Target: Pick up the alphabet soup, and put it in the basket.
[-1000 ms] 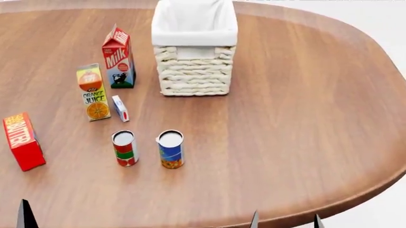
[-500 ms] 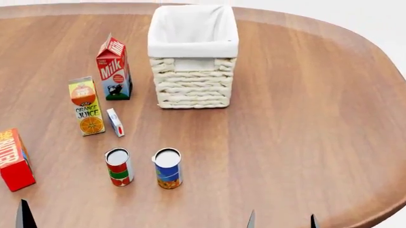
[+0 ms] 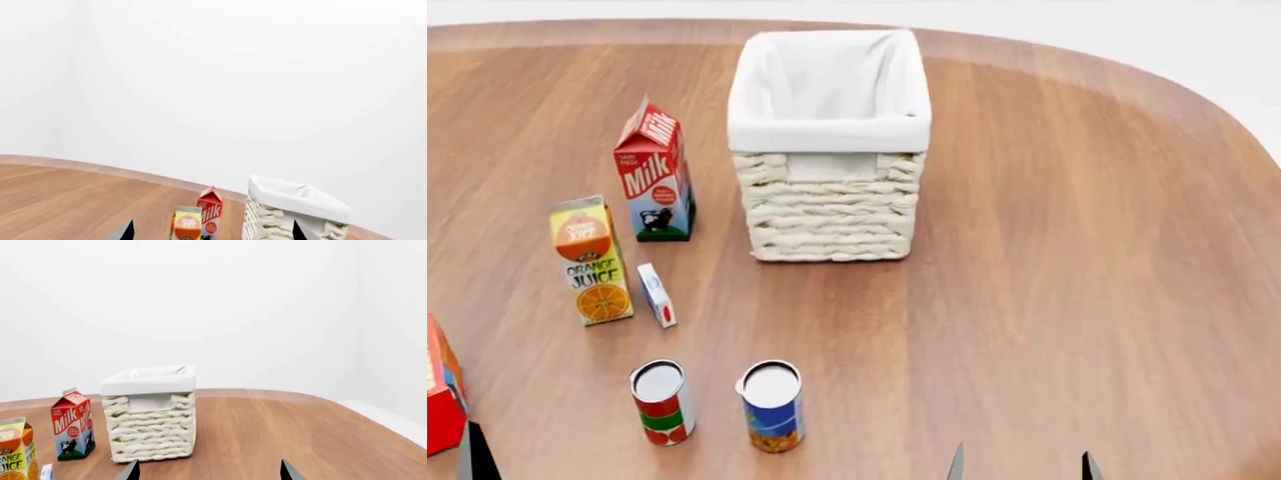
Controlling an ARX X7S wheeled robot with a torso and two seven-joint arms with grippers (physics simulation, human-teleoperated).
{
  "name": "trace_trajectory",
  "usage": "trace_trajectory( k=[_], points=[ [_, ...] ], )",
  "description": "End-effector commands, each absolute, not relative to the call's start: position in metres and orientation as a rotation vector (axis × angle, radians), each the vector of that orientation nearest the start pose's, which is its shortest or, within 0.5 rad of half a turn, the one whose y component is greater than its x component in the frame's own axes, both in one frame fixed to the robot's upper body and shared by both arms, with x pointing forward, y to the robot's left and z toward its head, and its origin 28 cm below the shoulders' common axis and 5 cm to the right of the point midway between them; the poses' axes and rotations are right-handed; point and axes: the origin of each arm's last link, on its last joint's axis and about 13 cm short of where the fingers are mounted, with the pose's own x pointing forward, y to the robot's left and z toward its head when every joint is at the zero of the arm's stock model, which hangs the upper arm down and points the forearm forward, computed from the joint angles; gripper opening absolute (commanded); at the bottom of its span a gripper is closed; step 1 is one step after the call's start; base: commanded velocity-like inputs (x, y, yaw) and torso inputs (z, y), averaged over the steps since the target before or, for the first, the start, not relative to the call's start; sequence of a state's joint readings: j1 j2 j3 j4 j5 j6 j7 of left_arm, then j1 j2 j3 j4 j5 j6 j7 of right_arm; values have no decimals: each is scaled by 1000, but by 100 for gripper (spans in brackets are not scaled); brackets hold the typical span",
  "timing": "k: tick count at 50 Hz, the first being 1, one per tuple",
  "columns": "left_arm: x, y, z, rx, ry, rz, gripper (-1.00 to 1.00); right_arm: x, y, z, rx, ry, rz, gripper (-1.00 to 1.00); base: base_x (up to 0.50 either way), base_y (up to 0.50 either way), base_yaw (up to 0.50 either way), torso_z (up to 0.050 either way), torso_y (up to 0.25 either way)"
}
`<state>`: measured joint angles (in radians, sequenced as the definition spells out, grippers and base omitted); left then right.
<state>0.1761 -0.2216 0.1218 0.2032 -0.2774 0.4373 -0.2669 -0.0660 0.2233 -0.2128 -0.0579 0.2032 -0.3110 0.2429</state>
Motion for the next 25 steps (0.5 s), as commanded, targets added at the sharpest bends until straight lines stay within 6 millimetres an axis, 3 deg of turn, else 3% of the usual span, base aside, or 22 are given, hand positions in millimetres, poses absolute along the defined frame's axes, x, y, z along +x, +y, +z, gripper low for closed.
trace_trajectory(
  k=[1,25],
  points=[
    [172,225,52,-170,-409,123,100,193,-104,30,58,-251,-21,100,234,0,0,0,0],
    [173,225,52,-169,-409,122,100,194,-104,29,59,-252,-24,100,233,0,0,0,0]
  ],
)
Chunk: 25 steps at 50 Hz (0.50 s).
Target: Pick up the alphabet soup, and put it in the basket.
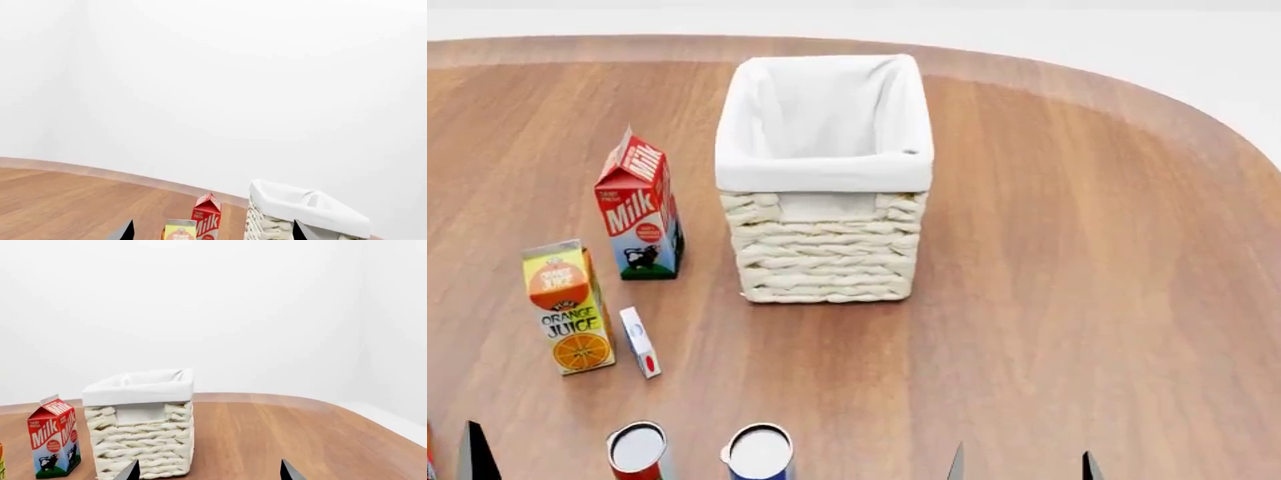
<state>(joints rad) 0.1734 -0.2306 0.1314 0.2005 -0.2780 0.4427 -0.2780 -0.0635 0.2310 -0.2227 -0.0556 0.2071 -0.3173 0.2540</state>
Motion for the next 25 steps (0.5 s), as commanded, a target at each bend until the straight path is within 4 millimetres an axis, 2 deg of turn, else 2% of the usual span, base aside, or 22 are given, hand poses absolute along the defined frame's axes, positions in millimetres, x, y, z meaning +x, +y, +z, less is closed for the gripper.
trace_trajectory(
  k=[1,25],
  points=[
    [173,225,52,-170,-410,122,100,194,-104,29,59,-252,-24,100,234,0,0,0,0],
    [172,225,52,-172,-412,124,100,194,-104,29,59,-247,-24,100,235,0,0,0,0]
  ],
)
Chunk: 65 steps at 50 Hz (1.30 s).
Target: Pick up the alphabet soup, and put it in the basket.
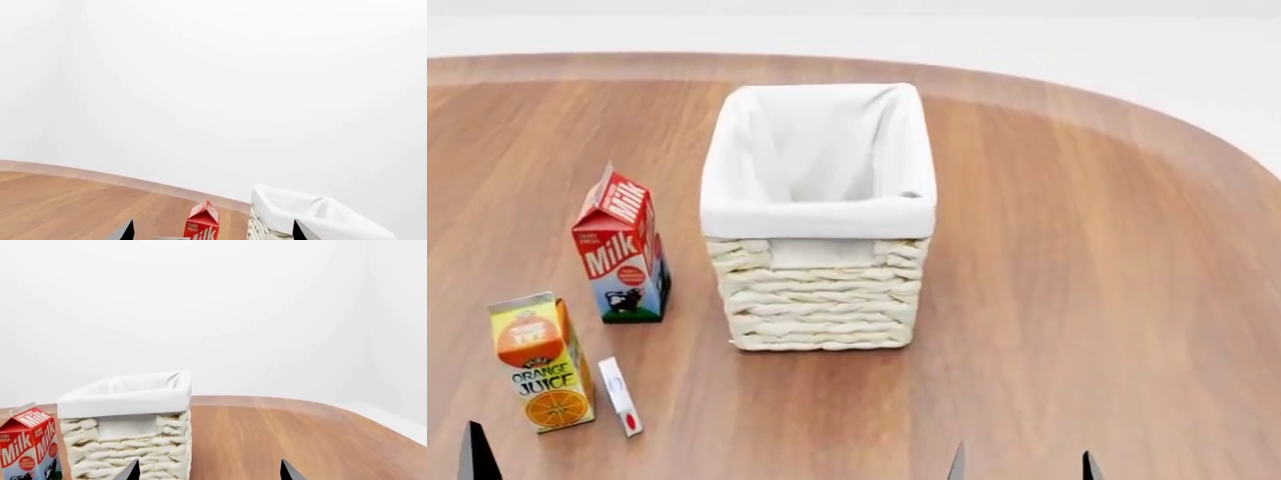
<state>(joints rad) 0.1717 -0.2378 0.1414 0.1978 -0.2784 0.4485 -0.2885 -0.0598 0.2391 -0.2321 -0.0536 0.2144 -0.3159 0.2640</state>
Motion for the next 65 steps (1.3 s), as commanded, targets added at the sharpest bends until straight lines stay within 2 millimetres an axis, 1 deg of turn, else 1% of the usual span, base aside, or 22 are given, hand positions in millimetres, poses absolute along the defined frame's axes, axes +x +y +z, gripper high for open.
trace_trajectory(
  k=[1,56,65],
  points=[
    [172,225,52,-171,-412,123,100,194,-104,29,59,-247,-25,100,234,0,0,0,0],
    [172,225,52,-168,-414,122,100,194,-105,29,67,-262,-33,100,235,0,0,0,0],
    [172,225,52,-166,-413,121,100,193,-104,29,67,-271,-21,100,11,0,0,0,0]
  ],
)
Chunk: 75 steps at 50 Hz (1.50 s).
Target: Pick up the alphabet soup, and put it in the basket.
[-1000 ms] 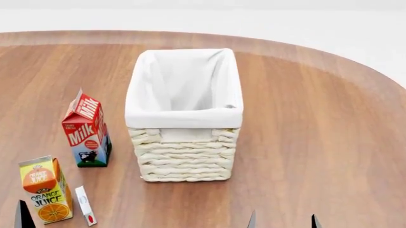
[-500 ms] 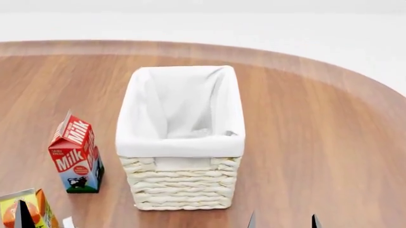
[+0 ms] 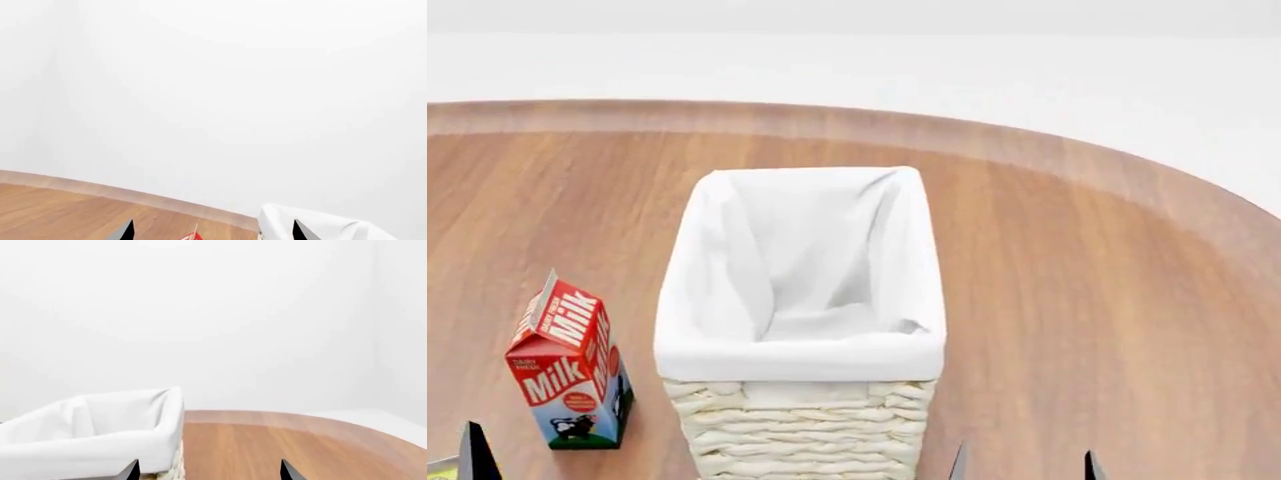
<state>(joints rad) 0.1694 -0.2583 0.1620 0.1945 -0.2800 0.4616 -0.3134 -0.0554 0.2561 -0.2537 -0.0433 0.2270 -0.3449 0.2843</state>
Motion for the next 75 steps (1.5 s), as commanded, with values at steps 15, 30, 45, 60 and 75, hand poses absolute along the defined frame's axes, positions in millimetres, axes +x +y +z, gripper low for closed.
trace_trajectory(
  k=[15,30,45,60,75],
  points=[
    [174,226,52,-166,-409,124,100,197,-106,28,66,-251,-19,100,0,0,0,0,0],
    [173,227,52,-164,-406,130,100,183,-118,41,53,-207,275,100,0,0,0,0,0],
    [174,227,52,-147,-387,126,100,175,-124,52,116,-137,672,100,0,0,0,0,0],
    [175,227,52,-141,-387,132,100,176,-126,46,189,-53,983,100,0,0,0,0,0],
    [176,226,50,-134,-385,132,100,174,-121,39,160,36,1126,100,0,0,0,0,0]
  ],
)
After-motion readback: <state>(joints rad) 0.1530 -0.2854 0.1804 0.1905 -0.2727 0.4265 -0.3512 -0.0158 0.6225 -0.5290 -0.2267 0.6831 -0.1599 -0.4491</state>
